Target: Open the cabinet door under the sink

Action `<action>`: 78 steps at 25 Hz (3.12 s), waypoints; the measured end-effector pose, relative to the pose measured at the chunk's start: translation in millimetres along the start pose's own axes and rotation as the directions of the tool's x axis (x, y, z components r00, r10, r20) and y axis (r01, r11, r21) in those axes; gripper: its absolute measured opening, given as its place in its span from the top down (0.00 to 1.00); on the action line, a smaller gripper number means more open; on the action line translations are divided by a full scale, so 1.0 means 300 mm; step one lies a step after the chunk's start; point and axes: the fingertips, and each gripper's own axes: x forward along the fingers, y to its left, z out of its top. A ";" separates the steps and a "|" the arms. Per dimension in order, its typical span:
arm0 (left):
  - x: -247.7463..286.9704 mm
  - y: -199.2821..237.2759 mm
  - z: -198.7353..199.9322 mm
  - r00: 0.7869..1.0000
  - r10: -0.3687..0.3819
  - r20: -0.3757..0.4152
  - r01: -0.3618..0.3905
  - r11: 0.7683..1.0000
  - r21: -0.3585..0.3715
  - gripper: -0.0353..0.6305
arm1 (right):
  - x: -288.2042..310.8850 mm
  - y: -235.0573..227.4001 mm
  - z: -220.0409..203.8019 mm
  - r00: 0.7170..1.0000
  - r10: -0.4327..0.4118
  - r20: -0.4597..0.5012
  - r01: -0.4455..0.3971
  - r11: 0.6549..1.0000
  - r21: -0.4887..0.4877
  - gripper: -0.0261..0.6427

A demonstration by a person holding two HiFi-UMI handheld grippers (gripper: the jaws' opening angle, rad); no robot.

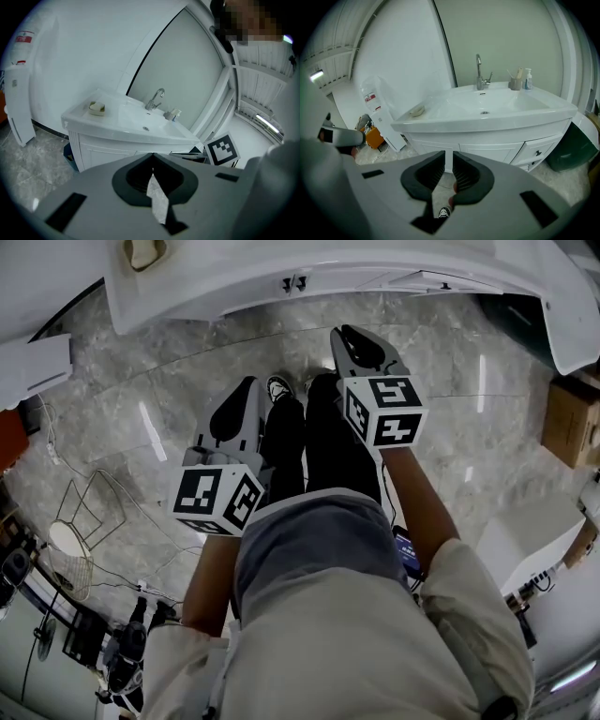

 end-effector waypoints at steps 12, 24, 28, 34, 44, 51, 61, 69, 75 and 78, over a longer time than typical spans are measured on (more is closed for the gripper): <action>0.047 0.054 -0.092 0.999 0.027 -0.035 -0.027 1.000 -0.008 0.95 | 0.174 -0.052 -0.085 0.999 -0.025 -0.041 0.025 1.000 0.002 0.87; 0.077 0.133 -0.195 0.995 0.071 -0.076 -0.075 0.996 -0.056 0.95 | 0.323 -0.124 -0.165 0.995 -0.061 -0.084 0.063 0.998 0.020 0.87; 0.088 0.148 -0.222 0.993 0.075 -0.096 -0.081 0.995 -0.064 0.95 | 0.376 -0.137 -0.175 0.994 -0.067 -0.086 0.069 0.997 0.021 0.87; 0.097 0.186 -0.246 0.992 0.079 -0.103 -0.086 0.994 -0.073 0.95 | 0.472 -0.126 -0.192 0.993 -0.069 -0.094 0.070 0.997 0.012 0.87; 0.112 0.233 -0.281 0.986 0.092 -0.137 -0.104 0.991 -0.083 0.95 | 0.596 -0.153 -0.206 0.993 -0.100 -0.063 0.101 0.995 0.014 0.86; 0.136 0.230 -0.313 0.986 0.080 -0.145 -0.095 0.991 -0.099 0.95 | 0.676 -0.169 -0.257 0.993 -0.088 -0.084 0.090 0.996 0.015 0.84; 0.139 0.226 -0.343 0.985 0.061 -0.162 -0.079 0.991 -0.108 0.95 | 0.768 -0.186 -0.278 0.989 -0.083 -0.123 0.083 0.996 -0.005 0.81; 0.134 0.265 -0.374 0.981 0.086 -0.175 -0.107 0.987 -0.117 0.95 | 0.862 -0.224 -0.286 0.984 -0.121 -0.129 0.122 0.993 0.002 0.81; 0.106 0.298 -0.394 0.978 0.101 -0.183 -0.124 0.985 -0.117 0.95 | 0.913 -0.226 -0.284 0.982 -0.138 -0.129 0.139 0.990 0.005 0.81; 0.107 0.311 -0.406 0.977 0.099 -0.188 -0.123 0.985 -0.119 0.95 | 0.939 -0.238 -0.281 0.979 -0.156 -0.128 0.159 0.987 0.010 0.82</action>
